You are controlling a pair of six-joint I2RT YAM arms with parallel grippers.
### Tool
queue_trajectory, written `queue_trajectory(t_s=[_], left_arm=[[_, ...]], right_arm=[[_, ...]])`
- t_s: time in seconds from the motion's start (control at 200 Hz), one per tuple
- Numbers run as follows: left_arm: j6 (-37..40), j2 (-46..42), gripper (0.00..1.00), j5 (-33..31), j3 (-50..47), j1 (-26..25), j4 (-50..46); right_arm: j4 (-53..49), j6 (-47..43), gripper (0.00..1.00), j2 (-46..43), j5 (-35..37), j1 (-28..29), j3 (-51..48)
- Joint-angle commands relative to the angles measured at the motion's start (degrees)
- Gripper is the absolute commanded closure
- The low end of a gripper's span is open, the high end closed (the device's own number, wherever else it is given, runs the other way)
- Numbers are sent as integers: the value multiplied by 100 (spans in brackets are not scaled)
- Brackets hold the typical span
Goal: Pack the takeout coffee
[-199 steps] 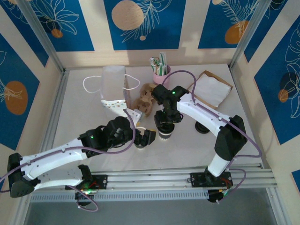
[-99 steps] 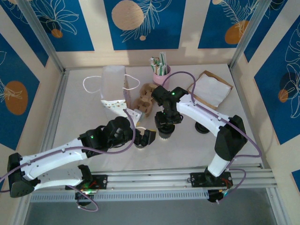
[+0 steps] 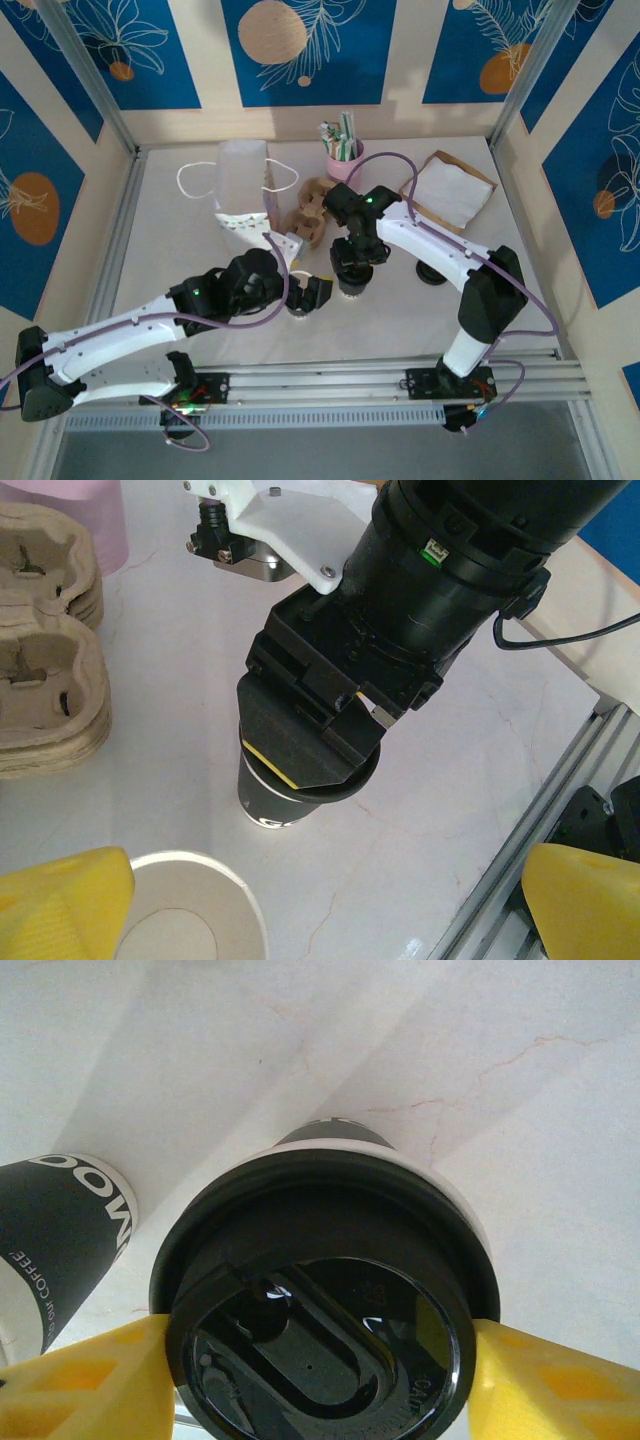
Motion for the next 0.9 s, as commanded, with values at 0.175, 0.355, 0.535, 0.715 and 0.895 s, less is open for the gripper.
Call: queue_trajectory(t_s=[0.175, 0.355, 0.535, 0.715, 0.895], left_arm=[[151, -6, 0, 6, -3, -52, 111], [160, 11, 0, 6, -1, -52, 116], [160, 46, 0, 12, 15, -50, 136], [151, 59, 0, 6, 3, -52, 139], [138, 44, 0, -2, -38, -52, 143]], right_arm=[[-147, 113, 34, 14, 87, 42, 155], [-154, 128, 34, -68, 144, 54, 214], [-138, 129, 34, -128, 177, 33, 245], [-58, 129, 34, -45, 71, 26, 143], [-4, 125, 34, 14, -24, 32, 35]])
